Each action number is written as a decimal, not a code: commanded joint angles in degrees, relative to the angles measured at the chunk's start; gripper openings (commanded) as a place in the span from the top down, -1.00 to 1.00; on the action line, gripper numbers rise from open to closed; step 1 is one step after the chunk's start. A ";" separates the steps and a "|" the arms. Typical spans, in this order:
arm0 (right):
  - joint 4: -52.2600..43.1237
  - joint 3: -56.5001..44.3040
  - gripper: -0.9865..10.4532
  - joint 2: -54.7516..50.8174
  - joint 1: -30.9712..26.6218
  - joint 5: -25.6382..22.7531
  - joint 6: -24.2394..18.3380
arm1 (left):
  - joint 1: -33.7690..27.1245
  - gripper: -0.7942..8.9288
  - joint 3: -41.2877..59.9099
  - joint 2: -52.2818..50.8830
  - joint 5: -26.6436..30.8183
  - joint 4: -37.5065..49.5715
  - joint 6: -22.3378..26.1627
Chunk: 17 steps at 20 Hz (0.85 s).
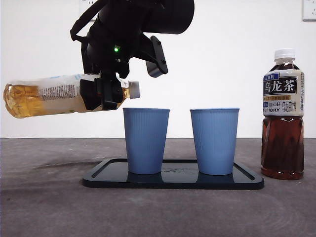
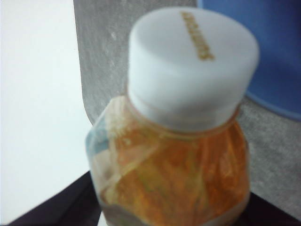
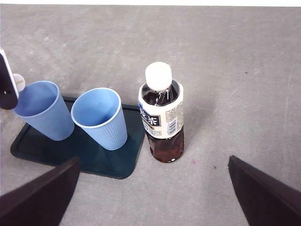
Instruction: Pour the drink into the cup
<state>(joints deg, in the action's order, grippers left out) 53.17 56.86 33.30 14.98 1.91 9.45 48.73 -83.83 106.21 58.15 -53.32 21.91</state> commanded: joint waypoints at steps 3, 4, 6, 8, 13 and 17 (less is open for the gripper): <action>-0.31 0.94 -0.06 0.26 0.24 0.02 0.59 | 0.22 0.35 -1.75 -5.68 -3.78 -0.42 -8.04; -0.31 0.94 -0.06 0.26 0.24 0.02 0.57 | -0.04 0.35 -1.75 -7.69 -6.14 -0.50 -10.01; -0.33 0.94 -0.06 0.26 0.24 0.02 0.52 | -1.29 0.35 -1.75 -12.07 -11.67 -0.20 -13.88; -0.35 0.94 -0.06 0.26 0.24 0.04 0.37 | -3.39 0.35 -1.73 -16.68 -18.53 1.70 -16.61; -0.39 0.94 -0.06 0.26 0.26 1.60 0.35 | -11.06 0.35 -0.66 -27.19 -33.66 6.71 -21.90; -0.66 0.94 -0.06 0.26 0.26 6.40 -1.40 | -16.06 0.35 3.63 -33.64 -40.35 12.63 -23.19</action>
<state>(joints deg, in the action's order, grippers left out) 53.15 56.86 33.30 14.98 8.23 8.86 32.12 -79.20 72.23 18.02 -42.17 -0.62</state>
